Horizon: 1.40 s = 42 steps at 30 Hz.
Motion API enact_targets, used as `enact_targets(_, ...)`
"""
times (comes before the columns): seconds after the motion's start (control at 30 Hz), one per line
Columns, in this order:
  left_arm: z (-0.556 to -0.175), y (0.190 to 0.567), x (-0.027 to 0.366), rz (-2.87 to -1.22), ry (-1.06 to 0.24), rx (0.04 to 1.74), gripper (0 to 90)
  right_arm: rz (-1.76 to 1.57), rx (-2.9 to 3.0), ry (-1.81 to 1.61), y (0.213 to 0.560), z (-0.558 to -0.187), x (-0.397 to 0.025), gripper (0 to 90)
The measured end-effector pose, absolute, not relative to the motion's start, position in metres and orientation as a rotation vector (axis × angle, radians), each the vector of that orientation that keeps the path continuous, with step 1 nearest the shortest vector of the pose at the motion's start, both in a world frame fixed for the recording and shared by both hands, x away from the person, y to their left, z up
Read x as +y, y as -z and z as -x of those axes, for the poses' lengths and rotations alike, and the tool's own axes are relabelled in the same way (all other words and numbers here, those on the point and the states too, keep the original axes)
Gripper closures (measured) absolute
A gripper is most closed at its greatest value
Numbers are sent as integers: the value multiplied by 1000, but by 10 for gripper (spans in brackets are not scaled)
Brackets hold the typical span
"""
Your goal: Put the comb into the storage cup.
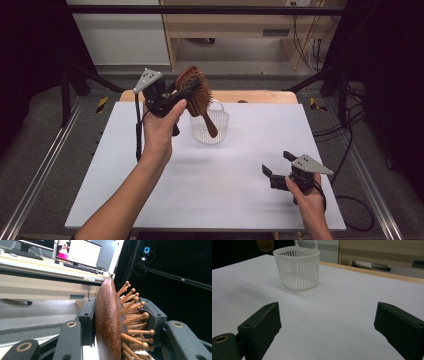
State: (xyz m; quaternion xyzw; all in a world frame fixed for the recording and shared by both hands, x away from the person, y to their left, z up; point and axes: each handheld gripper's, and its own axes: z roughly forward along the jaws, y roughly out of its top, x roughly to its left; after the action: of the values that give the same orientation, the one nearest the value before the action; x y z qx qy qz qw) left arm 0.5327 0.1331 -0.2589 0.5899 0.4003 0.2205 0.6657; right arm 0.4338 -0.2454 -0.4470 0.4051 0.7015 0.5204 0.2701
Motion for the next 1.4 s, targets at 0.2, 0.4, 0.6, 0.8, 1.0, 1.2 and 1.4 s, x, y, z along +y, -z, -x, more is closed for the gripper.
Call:
enact_targets(0.2,-543,257,132,-1331,-525,909,520,-1090,1890,-1407,447,-434,-245,73)
enact_targets(0.4,-551,259,129,-1339,-542,912,521,-1086,1890,-1408,447,-434,-245,73)
enact_targets(0.6,-560,263,127,-1343,-550,925,521,-1089,1888,-1413,447,-434,-245,73)
enact_targets(0.8,-566,265,125,-1348,-560,930,521,-1090,1887,-1417,447,-434,-245,73)
enact_targets(1.0,-571,267,125,-1352,-565,933,521,-1094,1872,-1417,447,-434,-247,71)
enact_targets(1.2,-575,269,125,-1351,-570,934,521,-1113,1849,-1424,446,-433,-248,71)
enact_targets(1.4,-578,269,124,-1352,-578,931,521,-1114,1846,-1430,446,-433,-248,69)
